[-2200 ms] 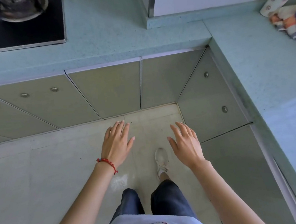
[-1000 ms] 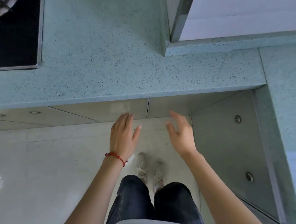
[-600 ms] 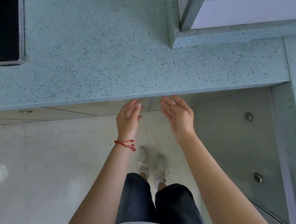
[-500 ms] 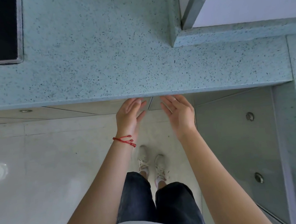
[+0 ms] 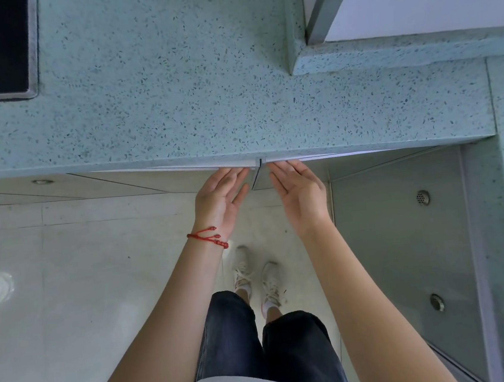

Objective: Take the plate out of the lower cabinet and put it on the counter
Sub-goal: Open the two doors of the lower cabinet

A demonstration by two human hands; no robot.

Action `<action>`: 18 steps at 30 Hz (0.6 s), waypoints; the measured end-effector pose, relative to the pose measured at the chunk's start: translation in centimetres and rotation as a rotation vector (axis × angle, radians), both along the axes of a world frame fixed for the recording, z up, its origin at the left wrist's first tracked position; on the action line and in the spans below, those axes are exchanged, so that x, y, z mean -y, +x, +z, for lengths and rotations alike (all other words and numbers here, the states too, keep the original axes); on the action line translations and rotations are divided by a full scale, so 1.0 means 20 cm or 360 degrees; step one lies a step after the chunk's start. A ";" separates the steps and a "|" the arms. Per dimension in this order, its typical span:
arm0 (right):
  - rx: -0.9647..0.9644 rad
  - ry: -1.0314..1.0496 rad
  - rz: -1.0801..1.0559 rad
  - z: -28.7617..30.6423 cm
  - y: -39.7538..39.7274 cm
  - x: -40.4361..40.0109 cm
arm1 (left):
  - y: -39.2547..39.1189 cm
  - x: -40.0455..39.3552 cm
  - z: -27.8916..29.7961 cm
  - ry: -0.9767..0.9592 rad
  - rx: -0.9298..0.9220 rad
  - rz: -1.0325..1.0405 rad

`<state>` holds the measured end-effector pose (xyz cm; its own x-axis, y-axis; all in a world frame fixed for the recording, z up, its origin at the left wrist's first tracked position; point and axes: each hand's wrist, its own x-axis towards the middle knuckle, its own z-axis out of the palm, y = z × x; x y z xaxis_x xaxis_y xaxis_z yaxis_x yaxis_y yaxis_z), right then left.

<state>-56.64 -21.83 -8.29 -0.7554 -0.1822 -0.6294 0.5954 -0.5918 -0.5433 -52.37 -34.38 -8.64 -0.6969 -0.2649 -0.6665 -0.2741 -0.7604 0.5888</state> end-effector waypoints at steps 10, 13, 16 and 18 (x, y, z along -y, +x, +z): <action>0.0098 0.0203 -0.0033 -0.04 0.16 -0.07 | 0.16 -0.05 -0.01 -0.0008 0.0165 0.0133; 0.0107 0.0316 -0.0018 -0.05 0.23 -0.11 | 0.22 -0.06 -0.02 -0.0176 0.0251 0.0105; 0.0091 0.0429 0.0023 -0.06 0.29 -0.17 | 0.28 -0.08 -0.02 -0.0343 0.0307 0.0039; 0.0075 0.0507 0.0053 -0.06 0.33 -0.20 | 0.32 -0.08 -0.02 -0.0423 0.0341 0.0011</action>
<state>-49.96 -17.78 -9.56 -0.7212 0.0053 -0.6927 0.6404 -0.3761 -0.6696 -46.03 -32.82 -9.04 -0.5459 -0.4534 -0.7046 -0.4083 -0.5904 0.6962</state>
